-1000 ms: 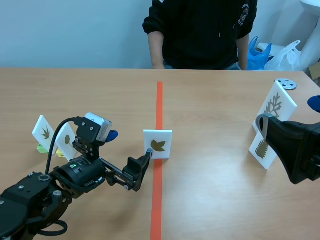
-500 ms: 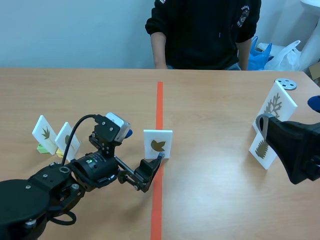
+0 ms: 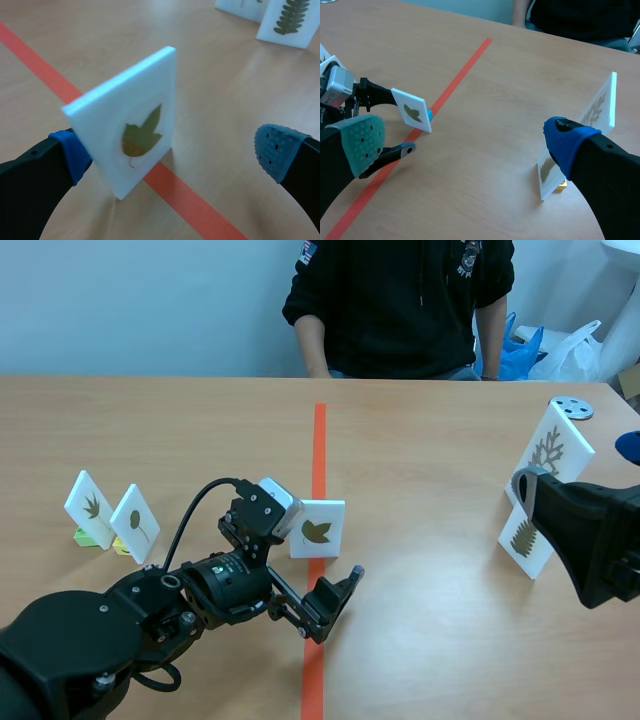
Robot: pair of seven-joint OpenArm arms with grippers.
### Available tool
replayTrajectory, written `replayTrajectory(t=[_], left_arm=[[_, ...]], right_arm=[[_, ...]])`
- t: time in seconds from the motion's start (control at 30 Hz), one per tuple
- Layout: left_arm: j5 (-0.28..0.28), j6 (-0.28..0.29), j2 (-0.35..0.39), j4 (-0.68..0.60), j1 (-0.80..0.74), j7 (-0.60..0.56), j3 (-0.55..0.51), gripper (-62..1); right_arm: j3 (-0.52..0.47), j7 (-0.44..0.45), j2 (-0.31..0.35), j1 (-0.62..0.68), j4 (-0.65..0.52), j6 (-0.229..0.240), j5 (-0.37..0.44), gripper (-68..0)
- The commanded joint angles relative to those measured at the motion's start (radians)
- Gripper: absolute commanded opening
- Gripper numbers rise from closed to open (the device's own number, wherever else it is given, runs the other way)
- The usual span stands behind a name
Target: Sort the leaf by its shape. The table is split by an orange tape line. A compound leaf with several leaflets goes to the left side, a simple leaf with one blade goes to the right side. Return to the home posture when a red brick is placed on the table.
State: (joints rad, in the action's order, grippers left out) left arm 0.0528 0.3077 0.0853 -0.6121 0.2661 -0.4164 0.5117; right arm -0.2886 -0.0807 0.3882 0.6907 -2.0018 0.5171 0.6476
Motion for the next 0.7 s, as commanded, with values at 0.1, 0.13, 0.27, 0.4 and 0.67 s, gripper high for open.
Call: replayTrajectory(t=[0.1, 0.13, 0.27, 0.4, 0.67], left_arm=[[-0.006, -0.004, -0.007, 0.008, 0.014, -0.013, 0.001, -5.8], [-0.006, -0.006, -0.007, 0.011, 0.014, -0.013, 0.001, -7.9], [-0.007, -0.006, -0.008, 0.011, 0.015, -0.014, 0.002, -13.3], [-0.007, -0.013, -0.007, 0.011, 0.018, -0.013, 0.002, -19.1], [-0.027, -0.122, -0.007, 0.011, 0.017, 0.017, 0.002, -44.3]], right_arm=[[-0.005, 0.012, -0.001, -0.006, -0.01, 0.0, 0.012, 0.4], [-0.005, 0.012, -0.001, -0.006, -0.01, 0.0, 0.012, 0.4], [-0.005, 0.012, -0.001, -0.006, -0.01, 0.0, 0.012, 0.4], [-0.005, 0.012, -0.001, -0.006, -0.01, 0.0, 0.016, 0.4], [-0.005, 0.013, -0.001, -0.006, -0.01, 0.0, 0.016, 0.4]])
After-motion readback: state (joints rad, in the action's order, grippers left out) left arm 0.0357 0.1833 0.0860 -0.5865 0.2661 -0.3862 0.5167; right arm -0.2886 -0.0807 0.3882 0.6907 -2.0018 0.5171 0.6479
